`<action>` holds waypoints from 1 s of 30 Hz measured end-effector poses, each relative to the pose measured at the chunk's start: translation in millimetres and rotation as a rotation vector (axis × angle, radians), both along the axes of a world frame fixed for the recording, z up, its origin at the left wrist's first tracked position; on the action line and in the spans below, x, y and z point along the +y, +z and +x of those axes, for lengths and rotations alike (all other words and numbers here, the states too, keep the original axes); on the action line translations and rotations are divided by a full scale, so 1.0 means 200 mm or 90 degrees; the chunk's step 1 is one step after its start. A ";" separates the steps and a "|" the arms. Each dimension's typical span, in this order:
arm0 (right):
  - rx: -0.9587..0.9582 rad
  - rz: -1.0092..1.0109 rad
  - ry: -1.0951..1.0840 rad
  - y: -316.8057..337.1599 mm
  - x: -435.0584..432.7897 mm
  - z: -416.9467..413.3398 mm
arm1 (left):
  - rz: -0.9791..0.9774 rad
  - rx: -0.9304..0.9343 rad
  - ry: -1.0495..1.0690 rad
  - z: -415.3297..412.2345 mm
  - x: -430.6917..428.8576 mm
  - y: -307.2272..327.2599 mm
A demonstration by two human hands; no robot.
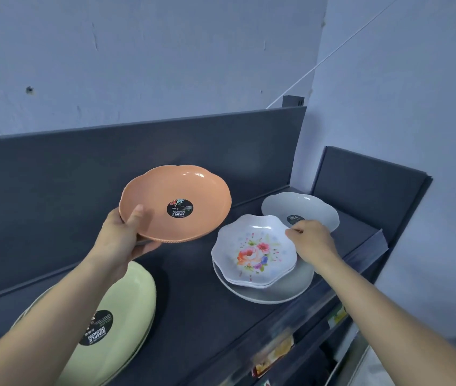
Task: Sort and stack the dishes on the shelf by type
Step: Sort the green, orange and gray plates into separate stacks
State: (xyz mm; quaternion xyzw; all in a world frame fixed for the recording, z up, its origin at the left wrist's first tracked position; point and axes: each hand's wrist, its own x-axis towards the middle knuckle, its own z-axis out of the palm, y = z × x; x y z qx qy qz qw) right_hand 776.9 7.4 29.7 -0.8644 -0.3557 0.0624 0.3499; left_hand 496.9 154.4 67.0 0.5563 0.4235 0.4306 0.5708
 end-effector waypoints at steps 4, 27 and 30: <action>0.083 0.066 0.033 -0.01 0.03 0.04 | 0.022 -0.006 0.041 -0.07 -0.05 0.05; 0.408 0.222 0.359 0.36 0.16 -1.37 | 0.130 -0.072 0.420 -1.81 -0.53 0.24; 0.437 0.210 0.398 0.36 0.15 -1.72 | 0.121 -0.077 0.445 -2.14 -0.63 0.23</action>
